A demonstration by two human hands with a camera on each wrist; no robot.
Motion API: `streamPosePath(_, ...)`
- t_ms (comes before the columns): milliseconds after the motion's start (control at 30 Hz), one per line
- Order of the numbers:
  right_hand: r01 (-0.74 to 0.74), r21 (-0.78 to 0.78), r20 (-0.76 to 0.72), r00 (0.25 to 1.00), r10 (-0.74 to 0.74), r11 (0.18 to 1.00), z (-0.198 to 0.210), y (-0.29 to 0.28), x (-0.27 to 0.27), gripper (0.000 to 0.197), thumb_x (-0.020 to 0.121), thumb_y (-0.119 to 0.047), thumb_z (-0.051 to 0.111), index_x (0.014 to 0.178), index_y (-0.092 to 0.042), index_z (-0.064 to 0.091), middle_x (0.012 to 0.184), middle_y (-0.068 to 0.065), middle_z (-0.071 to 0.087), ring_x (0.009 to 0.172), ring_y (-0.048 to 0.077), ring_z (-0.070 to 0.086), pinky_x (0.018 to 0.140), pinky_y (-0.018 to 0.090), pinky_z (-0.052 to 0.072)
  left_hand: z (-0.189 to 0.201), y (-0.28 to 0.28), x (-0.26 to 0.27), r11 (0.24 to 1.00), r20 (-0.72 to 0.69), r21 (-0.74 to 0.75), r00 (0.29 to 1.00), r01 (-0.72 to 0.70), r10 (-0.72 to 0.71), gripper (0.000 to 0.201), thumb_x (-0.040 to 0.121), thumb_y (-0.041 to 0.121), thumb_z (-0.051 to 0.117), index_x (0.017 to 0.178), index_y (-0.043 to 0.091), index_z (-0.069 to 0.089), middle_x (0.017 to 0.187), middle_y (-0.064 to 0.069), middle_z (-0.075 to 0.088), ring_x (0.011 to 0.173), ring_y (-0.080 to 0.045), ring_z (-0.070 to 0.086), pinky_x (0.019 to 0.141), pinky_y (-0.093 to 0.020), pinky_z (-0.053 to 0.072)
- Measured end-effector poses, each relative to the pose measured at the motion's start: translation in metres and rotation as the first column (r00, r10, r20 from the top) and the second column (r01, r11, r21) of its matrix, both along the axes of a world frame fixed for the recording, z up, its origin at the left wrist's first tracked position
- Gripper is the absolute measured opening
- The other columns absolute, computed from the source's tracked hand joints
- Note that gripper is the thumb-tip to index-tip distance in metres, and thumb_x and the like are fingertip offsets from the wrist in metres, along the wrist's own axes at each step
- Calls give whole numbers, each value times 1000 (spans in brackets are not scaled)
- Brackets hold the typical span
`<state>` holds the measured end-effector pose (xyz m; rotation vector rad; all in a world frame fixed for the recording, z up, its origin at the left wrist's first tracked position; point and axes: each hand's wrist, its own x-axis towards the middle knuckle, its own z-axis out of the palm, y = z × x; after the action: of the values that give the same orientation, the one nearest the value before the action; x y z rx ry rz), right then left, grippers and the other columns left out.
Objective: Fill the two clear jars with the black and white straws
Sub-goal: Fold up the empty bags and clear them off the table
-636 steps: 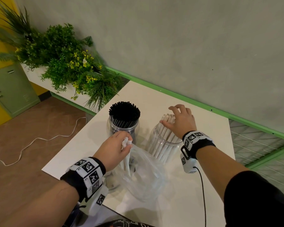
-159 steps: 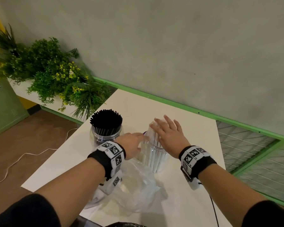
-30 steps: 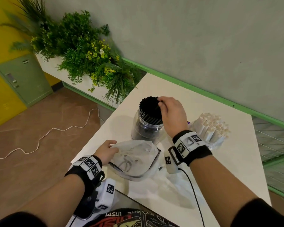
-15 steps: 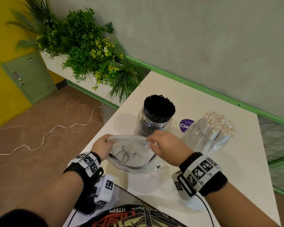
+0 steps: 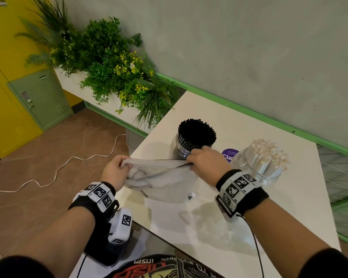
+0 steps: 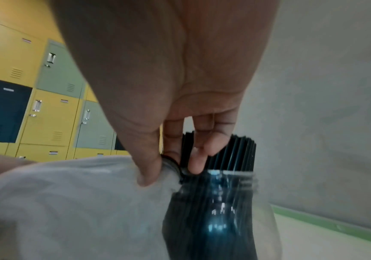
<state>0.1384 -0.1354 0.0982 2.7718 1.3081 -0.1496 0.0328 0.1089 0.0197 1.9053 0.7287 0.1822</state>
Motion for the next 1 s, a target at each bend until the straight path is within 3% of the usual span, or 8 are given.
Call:
streamPosePath(267, 102, 427, -194, 981, -19, 898, 36, 4, 7, 16, 86, -6, 63, 101, -7, 69, 94, 3, 49, 85, 21, 52, 75, 25, 39, 28, 7, 8, 908, -101, 397, 989, 136, -104, 41, 76, -12, 49, 61, 26, 58, 90, 2, 52, 95, -28, 51, 79, -31, 37)
streamPosePath(367, 107, 509, -233, 972, 17, 854, 48, 3, 7, 28, 87, -1, 57, 109, -11, 69, 101, 6, 54, 81, 16, 51, 79, 24, 43, 39, 8, 13, 855, -214, 431, 953, 289, -214, 39, 84, 4, 46, 90, 33, 70, 123, 4, 54, 116, -25, 45, 104, -36, 33)
streamPosePath(467, 128, 561, -257, 966, 25, 818, 56, 0, 8, 31, 87, 0, 54, 111, -14, 69, 102, 3, 56, 86, 20, 57, 83, 31, 48, 52, 9, 14, 828, -353, 380, 892, 412, -282, 54, 77, 50, 31, 119, 34, 62, 141, 4, 47, 130, -19, 37, 110, -41, 23)
streamPosePath(633, -5, 684, -170, 971, 166, 730, 63, 8, 3, 24, 80, 7, 63, 96, -9, 71, 92, 2, 61, 84, 13, 57, 76, 27, 47, 97, -33, 16, 812, 37, 510, 935, 285, -352, 82, 63, 74, 51, 134, 35, 42, 144, 6, 39, 133, -21, 31, 110, -42, 29)
streamPosePath(700, -50, 737, -137, 965, 222, 674, 68, 17, -4, 31, 79, 7, 64, 104, -12, 67, 92, -1, 56, 80, 10, 55, 74, 21, 46, 113, -54, 23, 753, 28, 518, 872, 405, -488, 85, 66, 64, 67, 139, 33, 36, 140, 7, 45, 131, -17, 39, 108, -41, 34)
streamPosePath(800, 13, 811, -162, 966, 202, 585, 78, 18, -12, 52, 83, -9, 70, 129, -21, 49, 105, -2, 47, 82, 11, 56, 80, 22, 50, 123, -59, 31, 846, 144, 425, 899, 322, -414, 40, 86, 29, 68, 121, 16, 56, 113, -3, 65, 106, -22, 60, 87, -32, 46)
streamPosePath(900, 110, 681, -257, 962, 95, 724, 79, -2, -10, 85, 74, -47, 76, 143, -32, 29, 124, -6, 41, 107, 7, 47, 96, 21, 40, 134, -43, 25, 974, 274, 158, 941, 159, -198, 30, 92, 25, 60, 121, 16, 58, 110, 0, 65, 104, -20, 60, 91, -36, 48)
streamPosePath(1000, 144, 449, -309, 951, 2, 882, 71, -19, -3, 87, 72, -52, 76, 143, -29, 32, 129, -8, 40, 117, 7, 39, 100, 24, 34, 142, -32, 20, 993, 347, 22, 930, 120, -120, 17, 94, 25, 56, 111, 26, 56, 105, 2, 66, 99, -19, 62, 89, -39, 50)
